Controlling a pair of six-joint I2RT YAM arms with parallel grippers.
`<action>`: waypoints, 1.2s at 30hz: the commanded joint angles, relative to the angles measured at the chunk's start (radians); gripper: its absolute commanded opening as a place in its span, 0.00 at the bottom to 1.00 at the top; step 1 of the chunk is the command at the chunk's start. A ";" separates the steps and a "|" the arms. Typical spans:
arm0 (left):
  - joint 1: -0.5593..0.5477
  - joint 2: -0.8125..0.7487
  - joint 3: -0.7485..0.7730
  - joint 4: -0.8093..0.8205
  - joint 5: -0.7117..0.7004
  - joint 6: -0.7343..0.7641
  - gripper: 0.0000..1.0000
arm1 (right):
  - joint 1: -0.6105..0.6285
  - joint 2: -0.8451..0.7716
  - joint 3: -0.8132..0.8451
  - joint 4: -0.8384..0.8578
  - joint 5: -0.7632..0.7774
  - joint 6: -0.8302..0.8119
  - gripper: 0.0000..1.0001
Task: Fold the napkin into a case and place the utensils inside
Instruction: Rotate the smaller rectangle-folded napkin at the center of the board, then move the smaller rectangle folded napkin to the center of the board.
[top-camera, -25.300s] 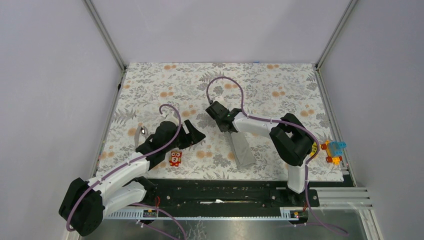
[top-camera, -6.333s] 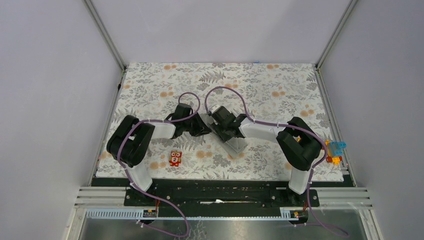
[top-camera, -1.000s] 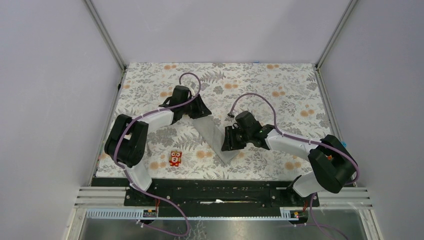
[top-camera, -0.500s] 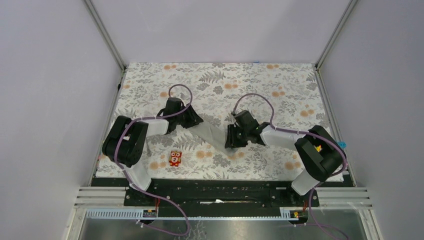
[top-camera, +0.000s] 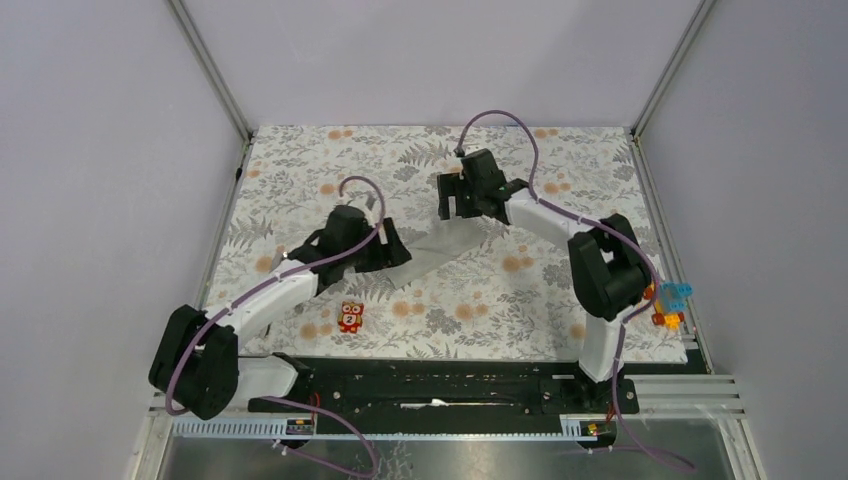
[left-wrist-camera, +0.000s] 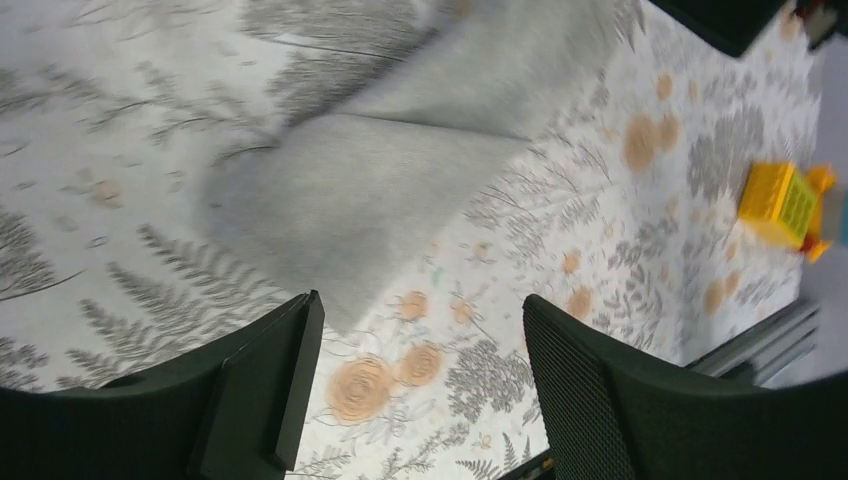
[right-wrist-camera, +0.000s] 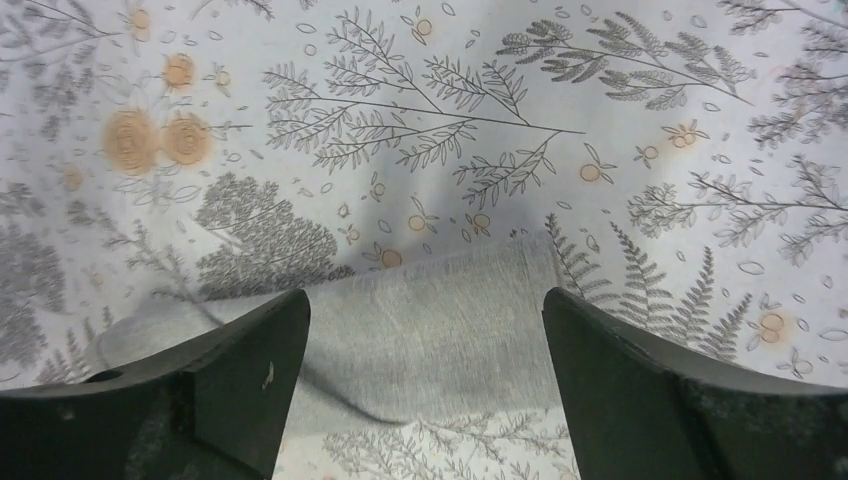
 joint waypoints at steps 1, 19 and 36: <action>-0.190 0.055 0.198 -0.224 -0.212 0.218 0.78 | -0.062 -0.179 -0.170 0.180 -0.051 0.008 0.94; -0.400 0.688 0.668 -0.398 -0.535 0.464 0.72 | -0.285 -0.466 -0.574 0.562 -0.187 0.050 0.97; 0.018 0.780 0.671 -0.426 -0.555 0.213 0.69 | -0.285 -0.433 -0.599 0.637 -0.221 0.089 0.98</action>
